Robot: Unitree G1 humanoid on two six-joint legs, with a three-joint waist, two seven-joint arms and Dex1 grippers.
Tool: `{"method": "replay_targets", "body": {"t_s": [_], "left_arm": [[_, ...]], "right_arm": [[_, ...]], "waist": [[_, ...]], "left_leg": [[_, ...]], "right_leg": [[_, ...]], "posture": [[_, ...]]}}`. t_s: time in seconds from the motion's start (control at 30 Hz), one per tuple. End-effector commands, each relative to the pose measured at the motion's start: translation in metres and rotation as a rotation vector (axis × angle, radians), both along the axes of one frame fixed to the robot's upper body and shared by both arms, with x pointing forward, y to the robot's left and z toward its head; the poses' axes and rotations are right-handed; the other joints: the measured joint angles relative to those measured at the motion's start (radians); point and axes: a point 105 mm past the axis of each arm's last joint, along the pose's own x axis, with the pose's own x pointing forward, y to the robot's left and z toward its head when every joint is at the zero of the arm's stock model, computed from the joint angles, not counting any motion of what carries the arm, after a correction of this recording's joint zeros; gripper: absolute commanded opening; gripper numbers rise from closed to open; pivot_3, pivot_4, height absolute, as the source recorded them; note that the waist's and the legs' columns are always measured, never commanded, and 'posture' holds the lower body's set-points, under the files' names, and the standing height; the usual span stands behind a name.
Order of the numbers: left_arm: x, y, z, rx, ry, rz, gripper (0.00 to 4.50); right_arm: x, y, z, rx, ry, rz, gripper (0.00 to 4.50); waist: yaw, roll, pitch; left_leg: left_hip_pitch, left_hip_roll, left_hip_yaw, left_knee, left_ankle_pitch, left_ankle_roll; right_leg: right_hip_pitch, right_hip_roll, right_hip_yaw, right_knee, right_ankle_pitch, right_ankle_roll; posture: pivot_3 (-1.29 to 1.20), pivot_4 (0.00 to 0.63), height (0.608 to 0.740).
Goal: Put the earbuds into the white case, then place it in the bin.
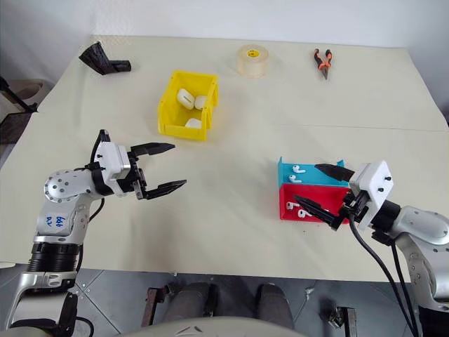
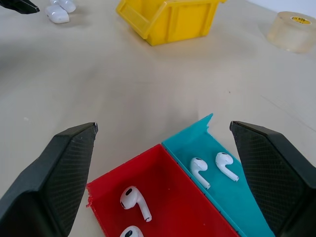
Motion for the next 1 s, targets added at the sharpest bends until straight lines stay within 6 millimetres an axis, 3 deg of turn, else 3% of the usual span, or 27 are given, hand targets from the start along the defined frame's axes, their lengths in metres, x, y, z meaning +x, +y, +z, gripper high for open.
{"method": "replay_targets", "body": {"t_s": [0.03,0.4,0.57,0.77,1.0], "left_arm": [[0.001,0.004,0.006,0.016,-0.053,0.019,4.48],[0.003,0.012,0.009,-0.018,-0.028,0.069,4.48],[0.008,0.038,0.013,-0.059,-0.002,0.284,4.48],[0.003,0.084,-0.001,-0.091,0.145,0.650,4.48],[-0.022,0.102,-0.012,-0.108,0.307,0.856,4.48]], "right_arm": [[-0.001,-0.001,0.008,0.001,-0.045,0.004,4.50],[0.001,0.003,0.012,0.008,-0.098,0.040,4.50],[0.001,0.019,0.020,0.053,-0.191,0.117,4.50],[-0.003,0.043,0.029,0.180,-0.242,0.228,4.50],[-0.003,0.056,0.034,0.223,-0.324,0.286,4.50]], "waist": [[0.000,0.000,0.000],[-0.001,0.000,0.000],[-0.004,0.000,0.000],[-0.022,0.000,0.000],[-0.020,0.000,0.000]], "left_leg": [[0.000,0.000,0.000,0.000,0.000,0.000],[0.000,0.000,0.000,0.000,0.000,0.000],[0.000,0.000,-0.001,0.000,0.000,0.000],[0.000,0.001,-0.005,0.000,0.000,0.000],[0.000,-0.001,-0.011,0.000,0.000,0.000]], "right_leg": [[0.000,0.000,0.000,0.000,0.000,0.000],[0.000,0.000,0.000,0.000,0.000,0.000],[0.000,0.000,-0.001,0.000,0.000,0.000],[0.001,-0.001,0.002,0.001,0.000,0.000],[0.003,-0.002,0.005,0.001,0.000,0.000]], "posture": [[0.00,0.150,0.740],[0.00,0.150,0.740],[0.00,0.150,0.740],[0.00,0.150,0.740],[0.00,0.150,0.740]]}}
